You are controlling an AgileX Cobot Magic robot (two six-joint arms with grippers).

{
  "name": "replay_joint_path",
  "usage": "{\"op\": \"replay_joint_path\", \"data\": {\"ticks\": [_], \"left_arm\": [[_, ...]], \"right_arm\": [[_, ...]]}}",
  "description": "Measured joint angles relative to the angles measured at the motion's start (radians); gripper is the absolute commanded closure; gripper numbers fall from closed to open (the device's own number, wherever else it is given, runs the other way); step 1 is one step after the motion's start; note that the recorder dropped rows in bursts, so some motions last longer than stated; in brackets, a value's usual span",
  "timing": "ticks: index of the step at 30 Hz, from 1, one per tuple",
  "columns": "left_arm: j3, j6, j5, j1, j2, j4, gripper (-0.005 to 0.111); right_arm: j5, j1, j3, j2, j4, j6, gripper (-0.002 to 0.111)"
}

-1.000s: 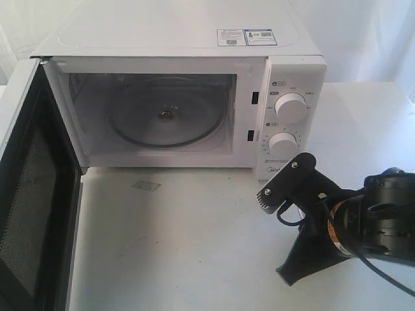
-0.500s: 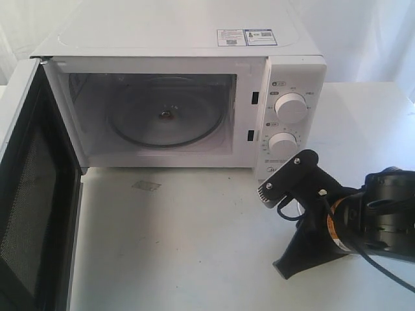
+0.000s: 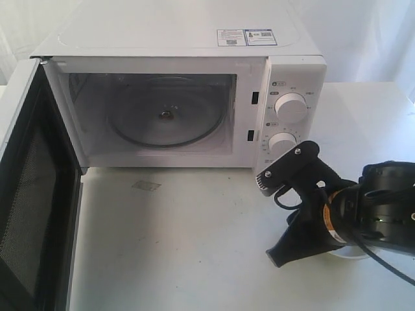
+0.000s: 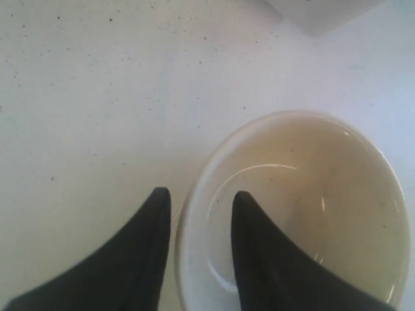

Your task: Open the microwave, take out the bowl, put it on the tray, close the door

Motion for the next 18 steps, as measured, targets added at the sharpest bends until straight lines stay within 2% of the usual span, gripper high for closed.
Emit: {"op": "replay_joint_path", "data": {"ticks": [7,9,11,18], "left_arm": [[0.0,0.0,0.0,0.0,0.0,0.0,0.107],[0.0,0.0,0.0,0.0,0.0,0.0,0.107],[0.0,0.0,0.0,0.0,0.0,0.0,0.107],[0.0,0.0,-0.035,0.0,0.0,0.004,0.107]], "right_arm": [[0.002,0.0,-0.016,-0.087,0.086,0.003,0.078],[0.012,0.0,-0.026,-0.137,0.121,0.005,0.086],[0.044,0.0,-0.041,-0.185,0.163,0.002,0.106],[0.344,0.0,-0.126,-0.355,0.392,-0.228,0.108]]}}
